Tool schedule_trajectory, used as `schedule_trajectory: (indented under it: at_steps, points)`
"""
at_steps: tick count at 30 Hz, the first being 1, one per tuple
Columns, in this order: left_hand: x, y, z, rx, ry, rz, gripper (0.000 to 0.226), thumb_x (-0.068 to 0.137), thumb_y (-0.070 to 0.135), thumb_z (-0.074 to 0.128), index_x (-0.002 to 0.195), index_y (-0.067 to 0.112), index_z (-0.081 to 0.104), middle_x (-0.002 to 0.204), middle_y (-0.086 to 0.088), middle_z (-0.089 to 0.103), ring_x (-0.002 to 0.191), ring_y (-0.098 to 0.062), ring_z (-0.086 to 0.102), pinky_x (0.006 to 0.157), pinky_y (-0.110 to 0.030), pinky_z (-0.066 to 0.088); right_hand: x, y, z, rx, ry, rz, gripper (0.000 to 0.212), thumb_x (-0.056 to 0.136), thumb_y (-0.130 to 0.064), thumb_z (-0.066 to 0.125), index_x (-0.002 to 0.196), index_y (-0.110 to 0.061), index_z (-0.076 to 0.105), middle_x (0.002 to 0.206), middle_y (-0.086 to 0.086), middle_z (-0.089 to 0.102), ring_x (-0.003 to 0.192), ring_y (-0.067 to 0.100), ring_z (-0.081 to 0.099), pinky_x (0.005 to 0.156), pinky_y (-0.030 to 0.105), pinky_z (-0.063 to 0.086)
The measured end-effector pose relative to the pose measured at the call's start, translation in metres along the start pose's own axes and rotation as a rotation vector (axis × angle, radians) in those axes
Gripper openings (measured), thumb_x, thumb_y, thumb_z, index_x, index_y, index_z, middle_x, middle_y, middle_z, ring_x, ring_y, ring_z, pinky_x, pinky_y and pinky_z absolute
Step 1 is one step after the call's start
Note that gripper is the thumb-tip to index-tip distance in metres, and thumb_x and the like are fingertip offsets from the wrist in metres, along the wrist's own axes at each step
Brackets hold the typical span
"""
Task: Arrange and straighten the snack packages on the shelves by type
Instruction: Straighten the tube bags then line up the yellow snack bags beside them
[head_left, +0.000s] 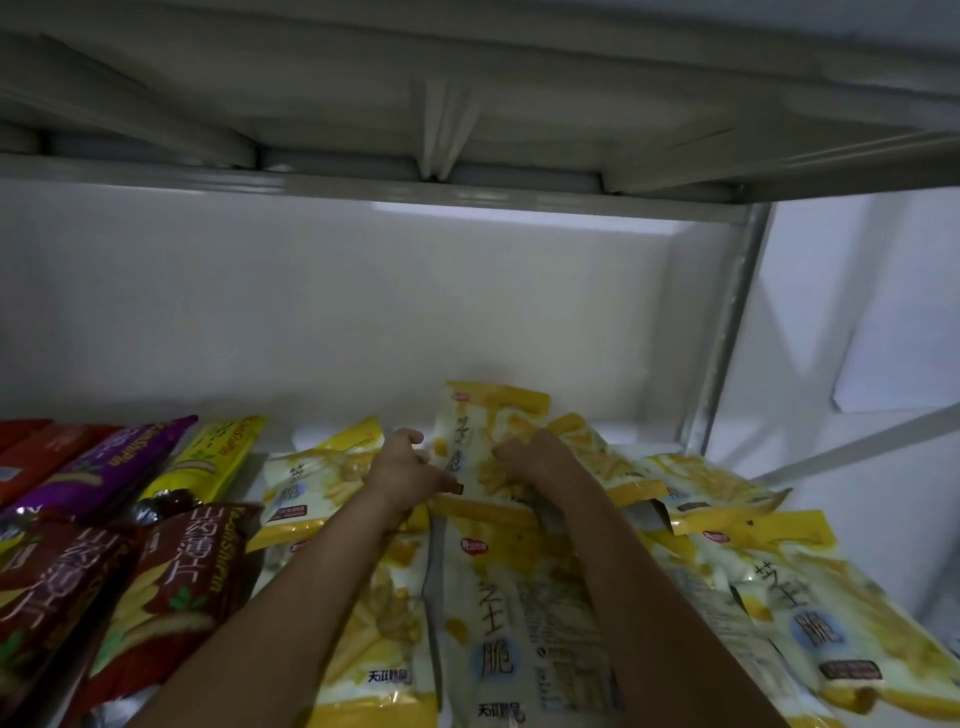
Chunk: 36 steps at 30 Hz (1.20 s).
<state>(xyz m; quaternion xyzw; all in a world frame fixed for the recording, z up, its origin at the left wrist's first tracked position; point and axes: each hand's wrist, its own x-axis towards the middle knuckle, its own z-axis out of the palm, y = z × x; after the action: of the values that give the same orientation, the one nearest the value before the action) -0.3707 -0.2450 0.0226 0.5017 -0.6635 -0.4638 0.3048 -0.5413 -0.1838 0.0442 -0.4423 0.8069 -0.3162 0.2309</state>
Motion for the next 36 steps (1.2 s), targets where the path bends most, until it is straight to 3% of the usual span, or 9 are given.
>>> schedule_trajectory:
  at_steps: [4, 6, 8, 10, 13, 18, 23, 29, 36]
  points:
    - [-0.004, 0.004, -0.004, -0.051, -0.019, 0.038, 0.089, 0.077, 0.001, 0.091, 0.152, 0.005, 0.043, 0.148, -0.021, 0.052, 0.122, -0.03, 0.059, 0.094, -0.033, 0.052, 0.001, -0.006, -0.005, 0.178, 0.075, 0.002, 0.03, 0.096, -0.04, 0.058, 0.106, -0.011, 0.055, 0.103, 0.006, 0.059, 0.082, 0.019, 0.058, 0.067, 0.027, 0.044]
    - [-0.006, 0.005, -0.005, -0.023, -0.021, 0.054, 0.067, 0.078, -0.001, 0.089, 0.137, 0.01, 0.058, 0.132, -0.016, 0.06, 0.12, -0.029, 0.061, 0.084, -0.027, 0.049, -0.005, -0.009, -0.006, 0.301, 0.129, 0.029, 0.034, 0.09, -0.037, 0.066, 0.106, -0.008, 0.062, 0.105, 0.007, 0.067, 0.093, 0.025, 0.066, 0.073, 0.034, 0.052]
    - [-0.01, 0.009, -0.007, -0.021, -0.019, 0.084, 0.045, 0.079, -0.006, 0.086, 0.109, 0.017, 0.063, 0.107, -0.009, 0.065, 0.095, -0.022, 0.066, 0.068, -0.02, 0.051, -0.007, -0.009, -0.009, 0.357, 0.181, 0.011, 0.021, 0.092, -0.032, 0.069, 0.089, -0.012, 0.063, 0.091, 0.006, 0.066, 0.084, 0.024, 0.067, 0.078, 0.039, 0.057]
    - [-0.01, 0.014, -0.013, -0.103, -0.029, 0.104, 0.046, 0.077, -0.009, 0.086, 0.109, 0.015, 0.064, 0.101, -0.008, 0.07, 0.077, -0.014, 0.066, 0.053, -0.016, 0.052, -0.007, -0.011, -0.012, 0.438, 0.257, -0.038, 0.024, 0.092, -0.033, 0.072, 0.089, -0.012, 0.062, 0.093, 0.007, 0.065, 0.084, 0.022, 0.065, 0.082, 0.039, 0.057]
    - [-0.009, 0.028, -0.026, -0.184, -0.028, 0.125, 0.054, 0.081, 0.011, 0.089, 0.125, 0.015, 0.059, 0.111, -0.007, 0.069, 0.084, -0.019, 0.073, 0.058, -0.022, 0.058, -0.005, -0.021, -0.017, 0.585, 0.297, -0.096, 0.052, 0.085, -0.042, 0.084, 0.119, -0.007, 0.068, 0.116, 0.009, 0.072, 0.106, 0.026, 0.07, 0.096, 0.044, 0.059]
    - [-0.008, 0.06, -0.053, -0.277, -0.084, 0.2, 0.05, 0.083, 0.039, 0.088, 0.121, 0.015, 0.066, 0.109, -0.004, 0.079, 0.088, -0.022, 0.079, 0.069, -0.032, 0.062, -0.016, -0.037, -0.045, 0.909, 0.072, -0.197, 0.03, 0.081, -0.014, 0.089, 0.103, -0.003, 0.072, 0.111, 0.022, 0.076, 0.09, 0.03, 0.074, 0.086, 0.045, 0.062]
    - [-0.011, 0.073, -0.066, -0.285, -0.104, 0.288, 0.022, 0.09, 0.017, 0.081, 0.111, 0.013, 0.076, 0.103, -0.005, 0.081, 0.096, -0.026, 0.079, 0.077, -0.038, 0.062, -0.026, -0.05, -0.056, 1.041, -0.085, -0.343, 0.036, 0.089, -0.005, 0.078, 0.124, 0.001, 0.07, 0.118, 0.016, 0.077, 0.107, 0.036, 0.076, 0.094, 0.055, 0.06]
    - [-0.02, 0.084, -0.072, -0.308, -0.164, 0.304, 0.022, 0.096, 0.009, 0.07, 0.116, 0.015, 0.075, 0.107, -0.006, 0.081, 0.097, -0.025, 0.078, 0.085, -0.045, 0.063, -0.03, -0.054, -0.057, 1.008, -0.009, -0.43, 0.028, 0.089, -0.014, 0.08, 0.113, -0.001, 0.075, 0.11, 0.015, 0.079, 0.103, 0.035, 0.077, 0.097, 0.058, 0.058]
    - [-0.024, 0.087, -0.08, -0.57, -0.189, 0.315, 0.026, 0.094, 0.011, 0.072, 0.118, 0.002, 0.074, 0.109, -0.016, 0.079, 0.094, -0.03, 0.079, 0.073, -0.04, 0.065, -0.028, -0.069, -0.049, 0.993, -0.042, -0.434, 0.038, 0.084, -0.019, 0.086, 0.116, -0.001, 0.075, 0.111, 0.013, 0.079, 0.105, 0.033, 0.077, 0.099, 0.055, 0.058]
